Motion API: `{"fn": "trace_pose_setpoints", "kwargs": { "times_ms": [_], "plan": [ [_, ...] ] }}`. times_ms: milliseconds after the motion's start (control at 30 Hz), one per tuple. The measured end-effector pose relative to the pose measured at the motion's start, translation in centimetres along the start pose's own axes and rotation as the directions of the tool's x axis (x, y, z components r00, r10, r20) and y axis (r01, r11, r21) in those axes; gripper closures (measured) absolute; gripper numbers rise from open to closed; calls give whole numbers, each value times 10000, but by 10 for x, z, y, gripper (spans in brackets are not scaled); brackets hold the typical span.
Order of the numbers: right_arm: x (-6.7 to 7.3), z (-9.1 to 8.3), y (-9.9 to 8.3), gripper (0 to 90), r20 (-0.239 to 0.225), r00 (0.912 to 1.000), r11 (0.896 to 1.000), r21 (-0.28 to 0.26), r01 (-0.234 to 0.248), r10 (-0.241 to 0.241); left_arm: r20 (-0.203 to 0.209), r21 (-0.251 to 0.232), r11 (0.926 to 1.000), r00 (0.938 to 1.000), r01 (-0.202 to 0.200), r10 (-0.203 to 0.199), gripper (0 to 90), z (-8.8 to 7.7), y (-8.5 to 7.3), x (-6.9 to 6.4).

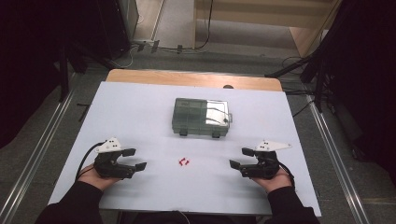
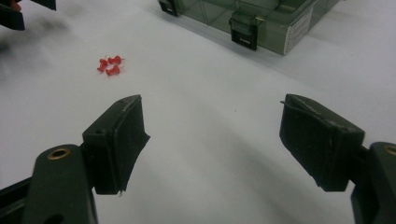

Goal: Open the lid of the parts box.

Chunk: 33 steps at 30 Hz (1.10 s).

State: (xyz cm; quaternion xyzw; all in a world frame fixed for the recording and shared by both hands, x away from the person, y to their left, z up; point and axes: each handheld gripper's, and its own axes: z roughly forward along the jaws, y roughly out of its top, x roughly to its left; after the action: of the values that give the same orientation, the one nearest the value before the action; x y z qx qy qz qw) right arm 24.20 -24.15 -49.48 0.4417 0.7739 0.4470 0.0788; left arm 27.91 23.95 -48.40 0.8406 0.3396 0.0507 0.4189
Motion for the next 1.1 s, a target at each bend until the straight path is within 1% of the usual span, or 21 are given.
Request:
{"fn": "trace_pose_setpoints", "kwargs": {
  "times_ms": [100, 167, 200, 300, 533, 600, 667, 767, 867, 1100],
  "plan": [
    [-1, 2, 3, 247, 85, 9999, 9999, -60, 102, -102, -7, -27, 10000, 10000, 41, -41, 238, 0, -1, 0],
    [-2, 3, 4, 251, 105, 9999, 10000, -30, 27, -27, -27, -17, 10000, 10000, 55, -55, 238, 0, -1, 0],
    [-3, 4, 5, 254, 127, 9999, 9999, -69, 83, -82, -15, -32, 10000, 10000, 51, -51, 238, 1, -1, 0],
    [-3, 8, 8, 260, 148, 9999, 10000, -60, 26, -26, -17, -7, 10000, 10000, 77, -77, 238, 2, 0, 1],
    [-4, 14, 13, 273, 205, 9998, 10000, -58, -78, 79, 16, 56, 10000, 10000, 14, -14, 238, 6, 2, 1],
    [-5, 18, 15, 280, 248, 9997, 10000, -7, -19, 19, -16, 40, 10000, 10000, 70, -70, 238, 7, 3, 1],
    [-6, 19, 16, 281, 254, 9997, 10000, -18, 5, -5, 22, 75, 10000, 10000, 22, -22, 238, 7, 3, 2],
    [-6, 22, 18, 289, 284, 9996, 10000, 21, -3, 3, 48, 71, 10000, 10000, 55, -56, 238, 8, 3, 1],
    [-7, 24, 20, 303, 320, 9994, 9999, 40, -112, 110, 60, 117, 9999, 10000, 68, -69, 238, 8, 4, 1],
    [-11, 29, 23, 315, 408, 9990, 9998, 29, -189, 188, 108, 105, 9999, 9998, 137, -138, 237, 12, 7, 2]
  ]
}}
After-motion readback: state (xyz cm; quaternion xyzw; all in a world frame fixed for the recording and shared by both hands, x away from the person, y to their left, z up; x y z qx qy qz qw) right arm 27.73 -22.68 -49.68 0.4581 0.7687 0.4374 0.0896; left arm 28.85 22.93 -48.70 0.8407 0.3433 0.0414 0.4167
